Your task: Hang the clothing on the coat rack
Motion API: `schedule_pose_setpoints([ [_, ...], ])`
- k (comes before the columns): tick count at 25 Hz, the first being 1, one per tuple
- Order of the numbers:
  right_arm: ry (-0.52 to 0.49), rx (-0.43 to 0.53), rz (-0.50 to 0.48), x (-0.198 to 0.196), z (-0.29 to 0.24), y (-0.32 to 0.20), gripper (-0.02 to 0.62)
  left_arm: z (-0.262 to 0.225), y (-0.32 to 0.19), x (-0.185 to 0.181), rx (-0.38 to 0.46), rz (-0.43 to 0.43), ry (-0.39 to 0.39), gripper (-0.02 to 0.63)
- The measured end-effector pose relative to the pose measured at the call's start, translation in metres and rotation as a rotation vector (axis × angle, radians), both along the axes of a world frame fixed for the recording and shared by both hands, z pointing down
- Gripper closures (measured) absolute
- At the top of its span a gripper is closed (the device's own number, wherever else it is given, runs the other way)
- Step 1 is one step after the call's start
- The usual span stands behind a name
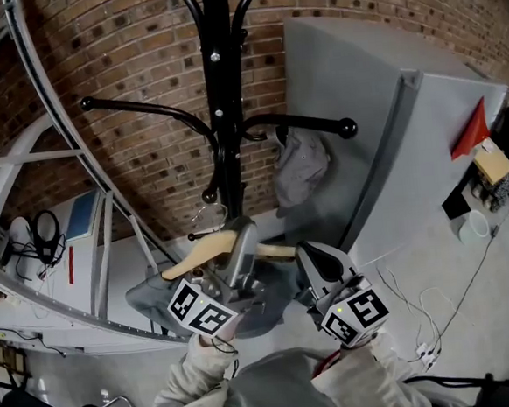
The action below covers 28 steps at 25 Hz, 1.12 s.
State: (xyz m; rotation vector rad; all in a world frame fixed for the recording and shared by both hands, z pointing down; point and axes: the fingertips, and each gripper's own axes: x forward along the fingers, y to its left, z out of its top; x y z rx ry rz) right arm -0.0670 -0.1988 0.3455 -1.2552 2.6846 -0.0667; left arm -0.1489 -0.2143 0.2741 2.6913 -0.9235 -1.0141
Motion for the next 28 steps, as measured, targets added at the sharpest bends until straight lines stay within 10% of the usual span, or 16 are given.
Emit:
schedule_pose_setpoints([
  [28, 0.001, -0.05, 0.013, 0.003, 0.017, -0.048, 0.571, 0.026, -0.073, -0.006, -0.085, 0.004, 0.017, 0.551],
])
